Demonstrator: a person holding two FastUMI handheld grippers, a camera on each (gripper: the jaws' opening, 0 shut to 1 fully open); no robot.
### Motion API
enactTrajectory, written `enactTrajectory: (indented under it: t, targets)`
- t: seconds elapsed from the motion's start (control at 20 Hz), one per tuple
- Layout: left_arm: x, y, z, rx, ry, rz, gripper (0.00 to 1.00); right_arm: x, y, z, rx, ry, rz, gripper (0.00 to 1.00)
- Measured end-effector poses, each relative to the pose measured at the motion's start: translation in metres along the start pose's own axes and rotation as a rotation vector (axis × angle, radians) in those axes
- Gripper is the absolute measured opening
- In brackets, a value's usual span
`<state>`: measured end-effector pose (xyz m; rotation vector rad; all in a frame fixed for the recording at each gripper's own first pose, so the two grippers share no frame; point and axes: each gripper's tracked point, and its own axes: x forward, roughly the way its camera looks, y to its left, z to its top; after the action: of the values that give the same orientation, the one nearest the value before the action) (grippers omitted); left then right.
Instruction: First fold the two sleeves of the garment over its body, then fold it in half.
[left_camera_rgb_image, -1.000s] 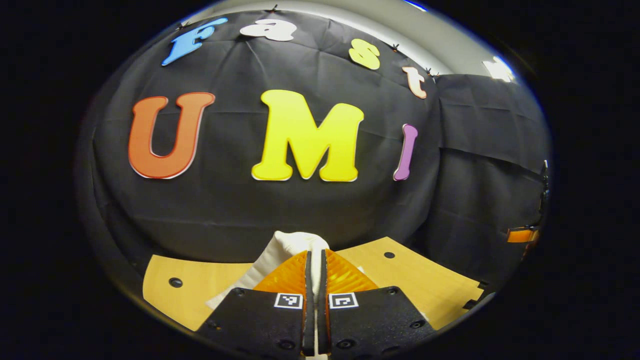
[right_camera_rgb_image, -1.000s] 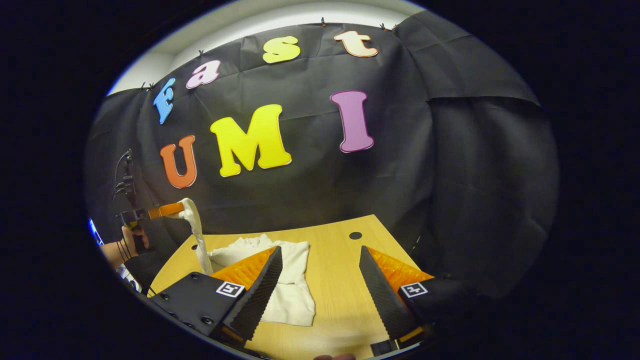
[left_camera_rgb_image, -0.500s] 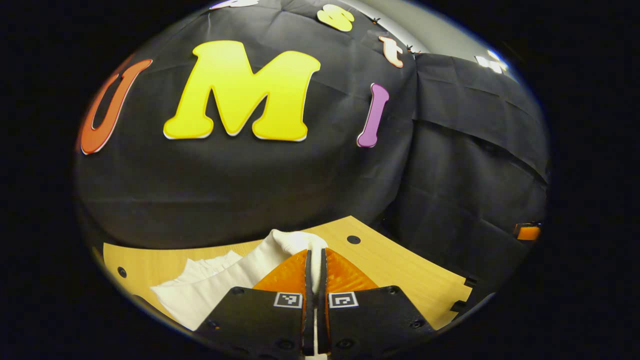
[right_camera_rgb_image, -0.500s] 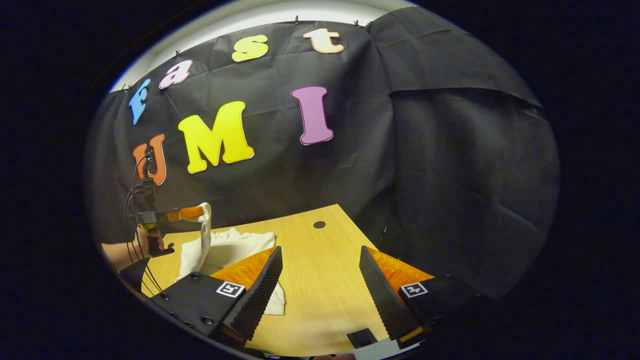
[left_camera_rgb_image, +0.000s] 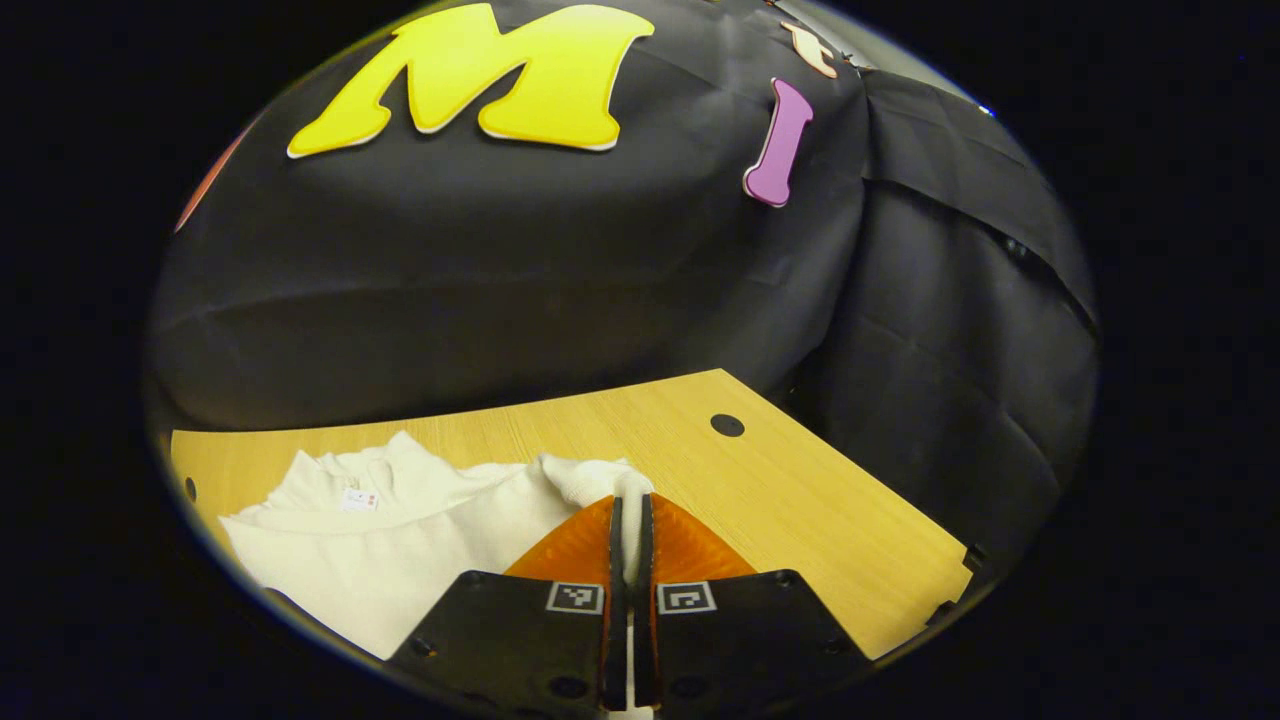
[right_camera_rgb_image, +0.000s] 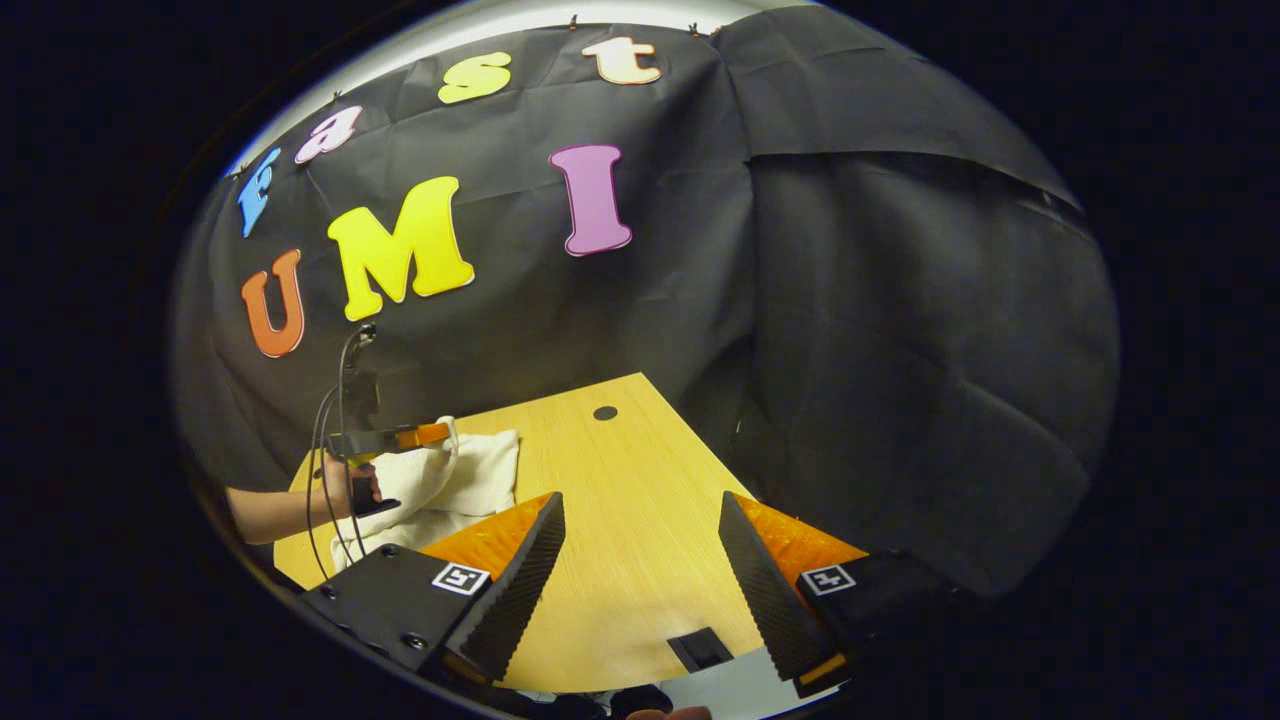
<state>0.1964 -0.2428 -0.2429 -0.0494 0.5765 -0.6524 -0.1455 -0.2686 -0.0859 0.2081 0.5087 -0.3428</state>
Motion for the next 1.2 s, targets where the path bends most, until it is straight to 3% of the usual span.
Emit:
enactTrajectory:
  t: [0.15,0.45,0.55,0.65,0.7,0.75,0.8,0.85,0.9,1.0,1.2]
  targets:
    - [0.028,0.001,-0.023,0.001,0.029,0.021,0.06,-0.006,-0.012,-0.008,-0.026,0.034,-0.033,0.97]
    - [0.061,0.006,-0.058,-0.105,0.034,0.011,0.13,-0.010,-0.023,-0.013,-0.057,0.082,-0.068,0.97]
    - [0.059,0.010,-0.056,-0.103,0.024,0.026,0.21,-0.007,-0.017,-0.015,-0.061,0.090,-0.053,0.97]
    - [0.053,0.011,-0.051,-0.081,0.020,0.037,0.44,-0.004,-0.005,-0.012,-0.071,0.085,-0.021,0.97]
    - [0.049,0.009,-0.047,-0.082,0.018,0.029,0.78,-0.001,0.002,-0.011,-0.083,0.083,-0.001,0.97]
    - [0.042,0.010,-0.045,-0.083,0.013,0.033,0.81,0.002,0.010,-0.012,-0.101,0.081,0.018,0.97]
    - [0.032,0.010,-0.041,-0.089,0.011,0.039,0.76,0.005,0.019,-0.009,-0.117,0.071,0.041,0.97]
    - [0.021,0.012,-0.037,-0.092,0.006,0.052,0.82,0.008,0.028,-0.006,-0.129,0.061,0.066,0.94]
    - [0.006,0.015,-0.030,-0.094,-0.016,0.061,1.00,0.013,0.037,-0.004,-0.137,0.054,0.090,0.97]
    - [-0.033,0.018,-0.009,-0.099,-0.071,0.087,1.00,0.021,0.058,-0.001,-0.154,0.037,0.143,0.97]
    - [-0.136,0.036,0.032,-0.063,-0.215,0.218,0.98,0.041,0.099,-0.004,-0.200,0.018,0.240,0.97]
